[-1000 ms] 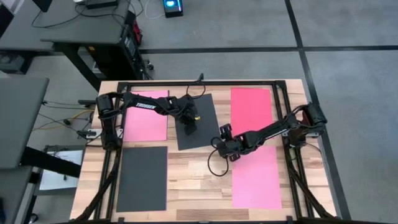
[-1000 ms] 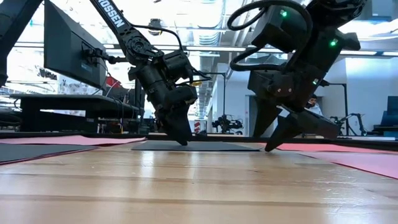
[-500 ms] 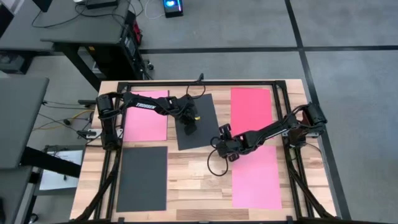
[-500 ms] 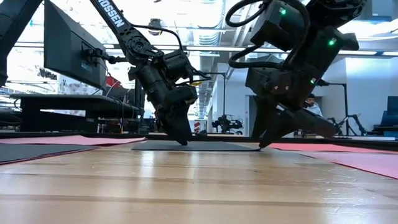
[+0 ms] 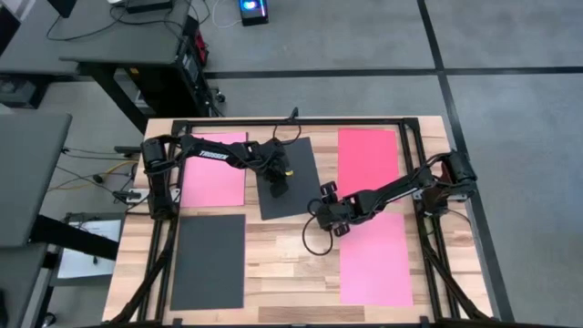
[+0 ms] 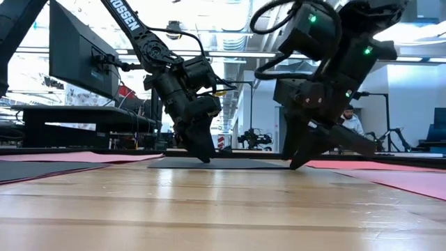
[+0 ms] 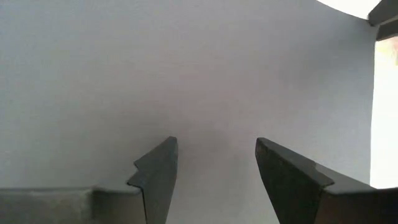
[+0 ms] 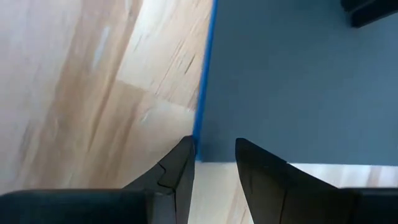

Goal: Organize paper
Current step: Move the black paper to the bottom middle of the table

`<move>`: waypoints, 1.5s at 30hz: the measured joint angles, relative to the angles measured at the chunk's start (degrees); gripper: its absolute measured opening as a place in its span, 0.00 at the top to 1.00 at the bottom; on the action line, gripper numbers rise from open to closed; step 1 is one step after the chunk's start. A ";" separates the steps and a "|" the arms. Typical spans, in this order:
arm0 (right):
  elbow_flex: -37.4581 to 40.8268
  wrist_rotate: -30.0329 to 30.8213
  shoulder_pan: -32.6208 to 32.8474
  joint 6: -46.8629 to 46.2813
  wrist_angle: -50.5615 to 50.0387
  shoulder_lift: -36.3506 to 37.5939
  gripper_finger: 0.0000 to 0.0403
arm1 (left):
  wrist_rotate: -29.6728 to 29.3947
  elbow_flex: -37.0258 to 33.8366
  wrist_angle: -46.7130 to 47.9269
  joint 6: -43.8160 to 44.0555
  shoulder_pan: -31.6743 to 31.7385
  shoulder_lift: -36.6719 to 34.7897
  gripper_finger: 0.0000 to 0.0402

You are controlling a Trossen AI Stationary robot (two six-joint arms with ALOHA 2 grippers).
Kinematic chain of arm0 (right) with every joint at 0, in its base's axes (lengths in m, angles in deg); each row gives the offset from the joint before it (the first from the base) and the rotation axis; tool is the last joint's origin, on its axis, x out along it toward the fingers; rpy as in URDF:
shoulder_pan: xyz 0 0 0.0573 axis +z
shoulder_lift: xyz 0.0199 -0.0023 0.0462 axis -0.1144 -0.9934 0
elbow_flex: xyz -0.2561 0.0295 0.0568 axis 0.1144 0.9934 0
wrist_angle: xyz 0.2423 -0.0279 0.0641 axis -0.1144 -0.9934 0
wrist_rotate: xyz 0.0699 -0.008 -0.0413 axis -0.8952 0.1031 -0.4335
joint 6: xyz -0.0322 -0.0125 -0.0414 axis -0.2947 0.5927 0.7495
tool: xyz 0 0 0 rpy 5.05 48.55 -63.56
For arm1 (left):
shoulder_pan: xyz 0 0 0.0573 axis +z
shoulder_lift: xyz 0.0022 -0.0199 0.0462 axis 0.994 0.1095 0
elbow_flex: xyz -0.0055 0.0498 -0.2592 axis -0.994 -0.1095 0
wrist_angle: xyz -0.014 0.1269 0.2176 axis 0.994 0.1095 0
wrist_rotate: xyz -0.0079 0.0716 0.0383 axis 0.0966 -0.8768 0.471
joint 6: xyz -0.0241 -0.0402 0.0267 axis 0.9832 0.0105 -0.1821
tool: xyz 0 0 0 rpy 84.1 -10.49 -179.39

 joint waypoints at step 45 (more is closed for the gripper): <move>-5.47 10.85 2.29 -4.02 -2.48 -1.93 1.00 | -0.02 0.00 0.71 -1.38 0.00 -1.67 0.50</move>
